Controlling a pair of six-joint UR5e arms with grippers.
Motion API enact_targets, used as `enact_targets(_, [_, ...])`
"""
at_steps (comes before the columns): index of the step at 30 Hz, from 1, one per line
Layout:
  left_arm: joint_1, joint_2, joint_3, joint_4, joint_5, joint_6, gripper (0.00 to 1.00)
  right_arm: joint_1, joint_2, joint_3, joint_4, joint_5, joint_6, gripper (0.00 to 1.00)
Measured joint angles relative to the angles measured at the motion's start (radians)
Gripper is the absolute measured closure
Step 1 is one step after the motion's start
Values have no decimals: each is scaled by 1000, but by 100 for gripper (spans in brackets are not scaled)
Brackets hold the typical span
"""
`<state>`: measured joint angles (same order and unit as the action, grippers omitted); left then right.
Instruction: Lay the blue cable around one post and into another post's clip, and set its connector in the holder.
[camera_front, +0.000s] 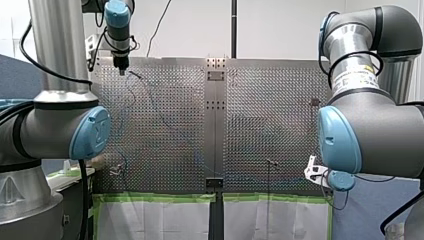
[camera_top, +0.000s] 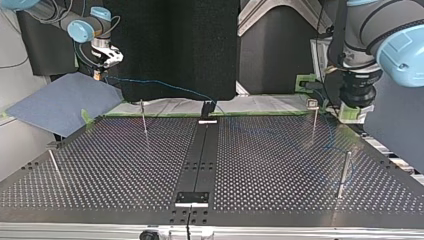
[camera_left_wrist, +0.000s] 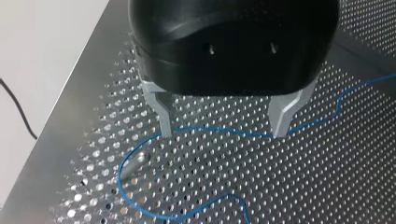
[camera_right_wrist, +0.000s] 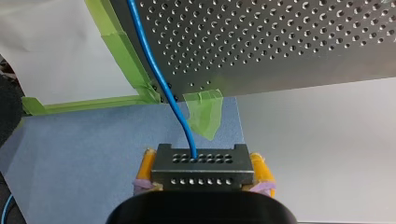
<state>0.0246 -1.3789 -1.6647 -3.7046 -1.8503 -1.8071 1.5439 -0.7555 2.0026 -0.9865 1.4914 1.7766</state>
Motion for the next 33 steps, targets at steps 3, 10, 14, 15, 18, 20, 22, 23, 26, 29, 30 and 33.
enact_targets(3, [-1,0,0,0,-13,0,0,0,0,0,1,0,0,100])
enact_targets(10, [-4,1,0,1,-18,1,0,2,0,0,3,0,-1,100])
enact_targets(14, [-5,1,0,1,-19,3,0,2,0,0,3,0,-1,100])
enact_targets(15, [-6,1,0,1,-19,4,0,2,0,0,4,0,-1,100])
enact_targets(18, [-7,1,0,1,-19,4,0,2,0,0,4,0,-1,100])
enact_targets(20, [-7,1,0,1,-19,5,0,2,0,0,4,0,-2,100])
enact_targets(22, [-8,1,0,1,-19,4,0,3,0,0,4,0,-2,100])
enact_targets(23, [-8,1,0,1,-19,4,0,3,0,0,4,0,-2,100])
enact_targets(26, [-8,1,-1,1,-19,3,0,3,0,0,3,0,-1,100])
enact_targets(29, [-8,1,-1,1,-19,3,0,3,0,0,3,0,-2,100])
enact_targets(30, [-8,1,0,1,-20,2,0,3,0,0,3,0,-2,100])
enact_targets(33, [-8,1,0,1,-20,3,0,3,0,0,2,0,-1,100])
